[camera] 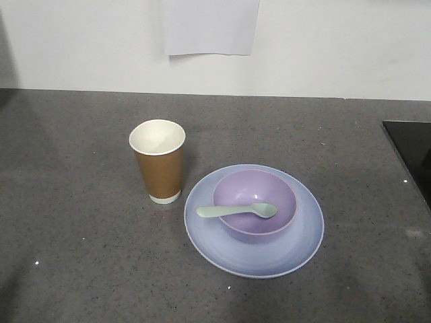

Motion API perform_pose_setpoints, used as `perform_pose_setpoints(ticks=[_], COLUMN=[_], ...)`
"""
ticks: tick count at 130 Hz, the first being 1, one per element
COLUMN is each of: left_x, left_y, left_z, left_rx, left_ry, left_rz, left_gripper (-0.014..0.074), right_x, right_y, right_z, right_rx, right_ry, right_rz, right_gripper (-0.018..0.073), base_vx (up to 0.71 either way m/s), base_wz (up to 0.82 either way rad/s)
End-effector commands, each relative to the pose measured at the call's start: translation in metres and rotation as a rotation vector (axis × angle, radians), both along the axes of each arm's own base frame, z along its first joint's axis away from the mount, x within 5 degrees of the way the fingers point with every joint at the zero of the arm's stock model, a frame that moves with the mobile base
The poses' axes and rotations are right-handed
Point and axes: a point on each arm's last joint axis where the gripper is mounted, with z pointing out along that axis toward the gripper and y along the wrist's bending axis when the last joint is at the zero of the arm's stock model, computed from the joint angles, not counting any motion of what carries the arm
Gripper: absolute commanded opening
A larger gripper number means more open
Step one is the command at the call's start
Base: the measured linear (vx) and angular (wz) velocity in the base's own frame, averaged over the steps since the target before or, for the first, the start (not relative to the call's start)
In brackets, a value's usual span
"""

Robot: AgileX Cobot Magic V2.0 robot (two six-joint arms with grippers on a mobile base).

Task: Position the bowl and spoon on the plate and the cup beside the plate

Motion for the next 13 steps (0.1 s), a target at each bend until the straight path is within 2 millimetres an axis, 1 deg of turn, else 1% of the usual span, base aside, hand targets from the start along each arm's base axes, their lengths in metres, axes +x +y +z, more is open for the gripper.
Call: perform_pose_setpoints(ticks=[1, 13], left_x=[-0.0006, -0.0006], left_y=[0.0000, 0.0000], left_z=[0.0038, 0.0038], left_rx=[-0.018, -0.018], left_ry=[-0.075, -0.075], left_rz=[0.000, 0.000], left_gripper=[-0.0008, -0.0008], right_x=[0.0003, 0.0002], right_y=[0.0001, 0.0001], right_z=[0.0044, 0.0047], right_rx=[-0.019, -0.019], right_ry=[-0.068, -0.069], right_rz=[0.000, 0.000], right_gripper=[-0.0008, -0.0008], base_vx=[0.00, 0.00], base_wz=[0.00, 0.00])
